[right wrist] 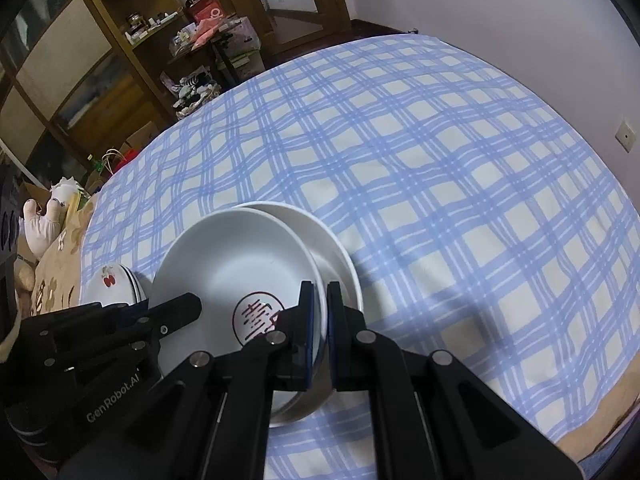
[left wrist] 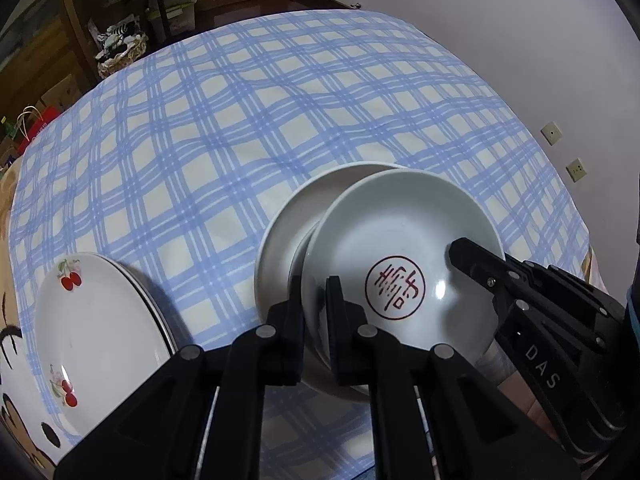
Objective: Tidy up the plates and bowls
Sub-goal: 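Lower the small bowl into the red-banded bowl with both tools, then open both tools and release the small bowl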
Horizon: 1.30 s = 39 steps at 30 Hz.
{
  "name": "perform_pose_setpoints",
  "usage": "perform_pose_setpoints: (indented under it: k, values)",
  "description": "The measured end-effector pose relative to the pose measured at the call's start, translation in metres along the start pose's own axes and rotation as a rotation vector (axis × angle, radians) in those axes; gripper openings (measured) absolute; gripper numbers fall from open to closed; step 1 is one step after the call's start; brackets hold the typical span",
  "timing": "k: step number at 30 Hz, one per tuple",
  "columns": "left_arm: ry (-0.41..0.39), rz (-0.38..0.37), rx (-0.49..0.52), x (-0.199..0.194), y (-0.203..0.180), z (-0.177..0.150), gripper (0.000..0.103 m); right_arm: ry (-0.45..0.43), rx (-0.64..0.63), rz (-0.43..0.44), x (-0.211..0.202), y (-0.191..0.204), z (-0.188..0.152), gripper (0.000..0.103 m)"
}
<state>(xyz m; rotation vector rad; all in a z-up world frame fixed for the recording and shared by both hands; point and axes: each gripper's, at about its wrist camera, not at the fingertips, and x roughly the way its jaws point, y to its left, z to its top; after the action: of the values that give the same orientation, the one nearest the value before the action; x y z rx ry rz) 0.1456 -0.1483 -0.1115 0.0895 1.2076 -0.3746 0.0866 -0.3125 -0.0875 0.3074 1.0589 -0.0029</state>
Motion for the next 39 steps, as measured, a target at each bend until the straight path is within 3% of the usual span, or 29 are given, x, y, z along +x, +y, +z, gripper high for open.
perform_pose_setpoints:
  k: [25, 32, 36, 39]
  values:
    - [0.102, -0.067, -0.009, -0.001, 0.001, -0.002, 0.015, 0.054, -0.010, 0.009, 0.004, -0.004, -0.004, 0.007]
    - [0.095, -0.012, 0.073, -0.006, -0.010, -0.003, 0.015, 0.047, 0.029, 0.028, 0.004, -0.010, -0.006, 0.008]
    - [0.083, -0.016, 0.057, -0.008, -0.006, -0.003, 0.016, 0.041, 0.032, 0.030, 0.003, -0.010, -0.006, 0.008]
    - [0.068, 0.044, 0.050, -0.012, -0.001, -0.004, 0.020, 0.034, 0.022, 0.003, 0.002, -0.010, -0.008, 0.008]
